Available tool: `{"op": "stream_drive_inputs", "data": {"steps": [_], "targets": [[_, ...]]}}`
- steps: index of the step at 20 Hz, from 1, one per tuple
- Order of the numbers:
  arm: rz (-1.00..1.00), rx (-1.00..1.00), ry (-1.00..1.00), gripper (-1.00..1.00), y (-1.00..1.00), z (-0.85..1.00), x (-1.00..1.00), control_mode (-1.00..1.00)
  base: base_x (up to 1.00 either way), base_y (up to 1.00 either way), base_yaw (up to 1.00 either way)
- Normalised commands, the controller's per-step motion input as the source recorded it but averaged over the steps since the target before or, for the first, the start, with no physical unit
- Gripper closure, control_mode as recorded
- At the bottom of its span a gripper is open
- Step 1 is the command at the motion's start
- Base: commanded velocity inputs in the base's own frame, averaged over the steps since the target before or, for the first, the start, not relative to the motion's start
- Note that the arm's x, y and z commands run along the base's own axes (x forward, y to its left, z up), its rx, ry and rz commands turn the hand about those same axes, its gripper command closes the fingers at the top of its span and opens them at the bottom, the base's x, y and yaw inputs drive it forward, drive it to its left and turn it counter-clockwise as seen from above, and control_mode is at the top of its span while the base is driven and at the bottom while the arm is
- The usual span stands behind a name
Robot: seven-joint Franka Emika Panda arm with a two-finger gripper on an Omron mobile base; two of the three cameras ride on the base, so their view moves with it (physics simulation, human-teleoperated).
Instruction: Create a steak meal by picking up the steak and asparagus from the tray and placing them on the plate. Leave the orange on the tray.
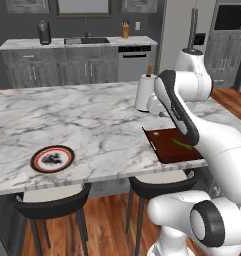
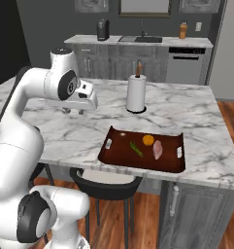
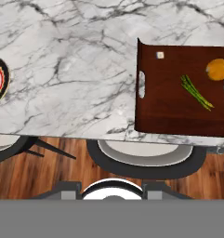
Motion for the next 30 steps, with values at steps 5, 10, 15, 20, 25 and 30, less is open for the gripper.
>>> {"op": "stream_drive_inputs", "data": {"steps": [5, 10, 15, 20, 25, 30], "targets": [[0.00, 0.00, -0.01, -1.00, -0.22, -0.15, 0.00, -1.00, 0.00, 0.00, 0.00], [0.00, 0.00, 0.00, -1.00, -0.72, -0.50, 0.00, -1.00, 0.00, 0.00, 0.00], [0.00, 0.00, 0.01, -1.00, -0.86, -0.42, 0.01, -1.00, 0.00, 0.00, 0.00], [0.00, 0.00, 0.03, -1.00, -0.66, -0.58, 0.18, -1.00, 0.00, 0.00, 0.00], [0.00, 0.00, 0.07, -1.00, -0.50, -0.68, 0.56, -1.00, 0.00, 0.00, 0.00], [0.00, 0.00, 0.09, -1.00, -0.32, -0.53, 0.74, -1.00, 0.00, 0.00, 0.00]]}}
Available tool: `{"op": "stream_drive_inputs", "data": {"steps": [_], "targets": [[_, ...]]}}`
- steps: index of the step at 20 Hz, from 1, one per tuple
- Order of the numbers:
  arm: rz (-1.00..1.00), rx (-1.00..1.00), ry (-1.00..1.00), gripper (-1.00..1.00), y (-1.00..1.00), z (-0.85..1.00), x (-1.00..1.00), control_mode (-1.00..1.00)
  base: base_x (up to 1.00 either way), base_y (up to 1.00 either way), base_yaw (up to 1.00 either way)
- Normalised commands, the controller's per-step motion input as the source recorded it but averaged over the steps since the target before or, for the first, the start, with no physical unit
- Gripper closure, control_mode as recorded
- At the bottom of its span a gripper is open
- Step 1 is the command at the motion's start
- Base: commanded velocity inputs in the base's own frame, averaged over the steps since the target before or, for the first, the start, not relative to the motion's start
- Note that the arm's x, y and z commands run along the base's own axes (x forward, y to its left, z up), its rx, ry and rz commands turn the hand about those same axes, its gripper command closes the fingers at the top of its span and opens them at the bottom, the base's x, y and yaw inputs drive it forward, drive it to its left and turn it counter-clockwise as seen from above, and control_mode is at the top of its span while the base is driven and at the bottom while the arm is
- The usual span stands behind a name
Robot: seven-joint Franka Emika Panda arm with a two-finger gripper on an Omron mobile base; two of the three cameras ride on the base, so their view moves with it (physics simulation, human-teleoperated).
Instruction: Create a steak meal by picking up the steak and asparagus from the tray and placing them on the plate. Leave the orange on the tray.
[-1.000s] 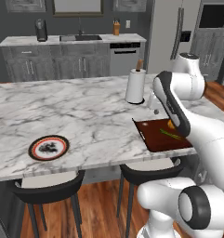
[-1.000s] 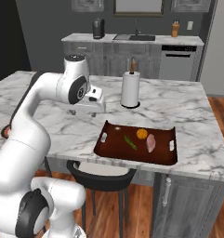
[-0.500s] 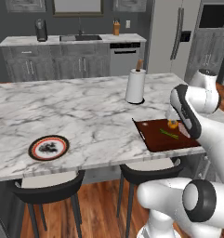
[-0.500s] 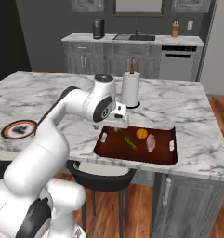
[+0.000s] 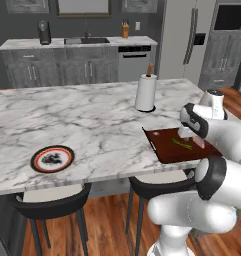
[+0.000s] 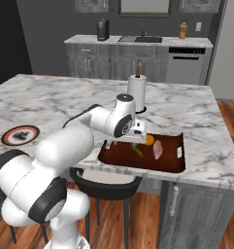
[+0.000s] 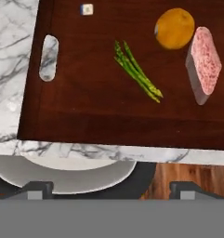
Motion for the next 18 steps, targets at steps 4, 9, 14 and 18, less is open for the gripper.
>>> {"op": "stream_drive_inputs", "data": {"steps": [4, 9, 14, 18], "targets": [[0.02, 0.00, 0.04, -1.00, -0.13, -0.36, 0.69, -1.00, 0.00, 0.00, 0.00], [0.05, 0.00, 0.00, -1.00, -0.12, -0.35, 0.62, -1.00, 0.00, 0.00, 0.00], [0.11, 0.00, 0.00, -1.00, -0.03, -0.47, 0.56, -1.00, 0.00, 0.00, 0.00], [0.13, 0.00, 0.00, -1.00, -0.05, -0.51, 0.57, -1.00, 0.00, 0.00, 0.00]]}}
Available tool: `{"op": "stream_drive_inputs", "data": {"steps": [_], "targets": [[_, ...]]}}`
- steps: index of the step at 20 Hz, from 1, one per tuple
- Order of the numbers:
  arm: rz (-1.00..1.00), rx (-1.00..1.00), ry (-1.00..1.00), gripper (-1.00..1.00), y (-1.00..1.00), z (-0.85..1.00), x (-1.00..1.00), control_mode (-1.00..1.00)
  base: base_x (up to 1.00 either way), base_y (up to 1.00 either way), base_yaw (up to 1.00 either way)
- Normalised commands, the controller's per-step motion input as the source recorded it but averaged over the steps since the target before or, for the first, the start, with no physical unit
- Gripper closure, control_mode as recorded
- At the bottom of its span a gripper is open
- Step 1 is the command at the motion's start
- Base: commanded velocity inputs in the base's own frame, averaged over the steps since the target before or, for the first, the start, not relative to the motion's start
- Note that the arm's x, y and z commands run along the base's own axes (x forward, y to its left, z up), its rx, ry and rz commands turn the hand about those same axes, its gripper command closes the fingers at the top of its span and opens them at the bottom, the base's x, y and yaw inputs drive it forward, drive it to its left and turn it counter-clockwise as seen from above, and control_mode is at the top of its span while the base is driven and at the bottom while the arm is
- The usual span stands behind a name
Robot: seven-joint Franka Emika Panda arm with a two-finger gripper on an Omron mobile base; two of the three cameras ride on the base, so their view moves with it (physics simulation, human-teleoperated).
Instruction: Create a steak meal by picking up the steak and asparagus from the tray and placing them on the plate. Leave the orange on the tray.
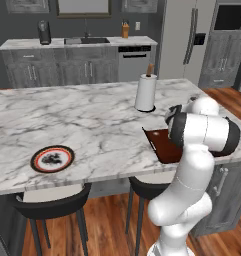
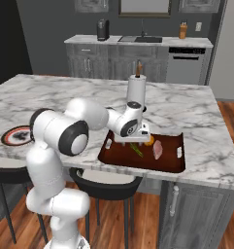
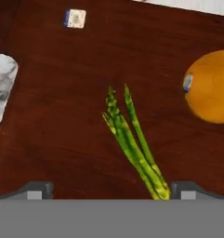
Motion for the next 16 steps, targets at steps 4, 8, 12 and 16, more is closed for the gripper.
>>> {"op": "stream_drive_inputs", "data": {"steps": [4, 8, 12, 16], "targets": [[0.12, 0.00, 0.00, -1.00, -0.13, -0.45, 0.53, -1.00, 0.00, 0.00, 0.00], [0.10, 0.00, 0.00, -1.00, -0.23, -0.34, 0.38, -1.00, 0.00, 0.00, 0.00], [0.08, 0.00, 0.02, -1.00, -0.13, -0.25, 0.39, -1.00, 0.00, 0.00, 0.00], [0.06, 0.00, 0.00, -1.00, -0.03, -0.43, 0.31, -1.00, 0.00, 0.00, 0.00]]}}
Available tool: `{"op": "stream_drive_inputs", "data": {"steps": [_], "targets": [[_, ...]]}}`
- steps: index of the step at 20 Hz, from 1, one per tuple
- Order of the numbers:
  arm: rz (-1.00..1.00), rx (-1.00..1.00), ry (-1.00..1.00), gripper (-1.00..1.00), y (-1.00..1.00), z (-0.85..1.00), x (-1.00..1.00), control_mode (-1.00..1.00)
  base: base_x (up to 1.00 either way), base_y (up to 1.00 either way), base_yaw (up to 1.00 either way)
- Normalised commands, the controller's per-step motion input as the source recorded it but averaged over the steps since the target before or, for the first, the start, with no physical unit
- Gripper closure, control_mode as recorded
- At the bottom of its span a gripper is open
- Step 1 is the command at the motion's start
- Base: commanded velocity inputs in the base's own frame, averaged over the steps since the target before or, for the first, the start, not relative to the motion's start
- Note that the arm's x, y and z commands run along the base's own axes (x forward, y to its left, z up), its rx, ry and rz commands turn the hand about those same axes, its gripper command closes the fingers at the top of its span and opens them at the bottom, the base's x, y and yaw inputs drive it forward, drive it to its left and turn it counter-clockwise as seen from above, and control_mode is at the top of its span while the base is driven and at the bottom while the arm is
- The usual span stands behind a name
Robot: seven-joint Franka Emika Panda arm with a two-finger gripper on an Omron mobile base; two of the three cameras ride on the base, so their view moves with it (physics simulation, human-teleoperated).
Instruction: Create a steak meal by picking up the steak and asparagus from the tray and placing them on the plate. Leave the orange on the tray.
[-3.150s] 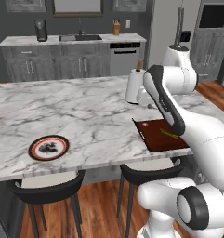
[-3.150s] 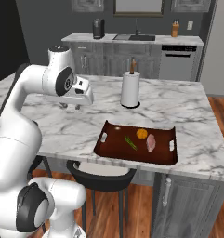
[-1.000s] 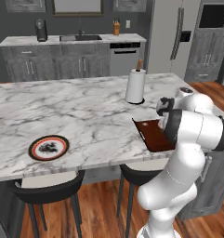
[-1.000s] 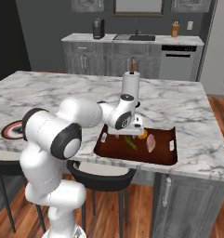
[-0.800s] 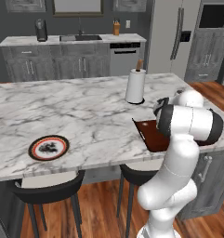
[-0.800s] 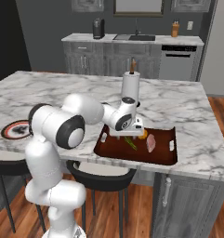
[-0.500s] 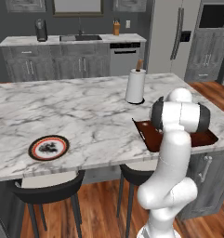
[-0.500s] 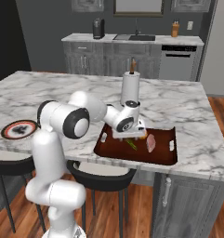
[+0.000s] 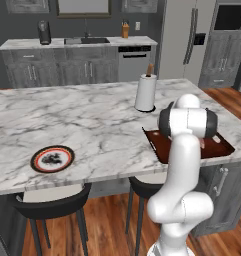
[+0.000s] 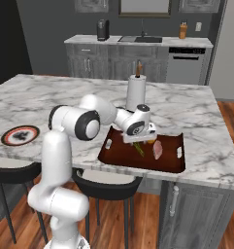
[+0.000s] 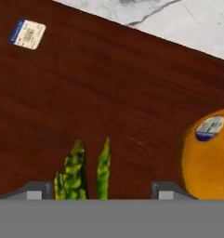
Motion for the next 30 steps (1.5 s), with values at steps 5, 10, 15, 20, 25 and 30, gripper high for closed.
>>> {"op": "stream_drive_inputs", "data": {"steps": [5, 10, 15, 20, 25, 30], "targets": [[0.03, -0.02, 0.00, 1.00, 0.06, -0.70, 0.01, -1.00, 0.00, 0.00, 0.00], [0.02, 0.00, 0.00, 1.00, 0.10, -0.47, -0.39, -1.00, 0.00, 0.00, 0.00], [0.04, 0.00, 0.00, 1.00, 0.14, -0.12, -0.62, -1.00, 0.00, 0.00, 0.00], [0.00, 0.00, 0.00, 1.00, 0.39, 0.41, -0.50, -1.00, 0.00, 0.00, 0.00], [0.00, 0.00, 0.00, 1.00, 0.56, 0.84, -0.27, -1.00, 0.00, 0.00, 0.00], [0.05, 0.00, 0.00, 1.00, 0.58, 0.94, -0.26, -1.00, 0.00, 0.00, 0.00]]}}
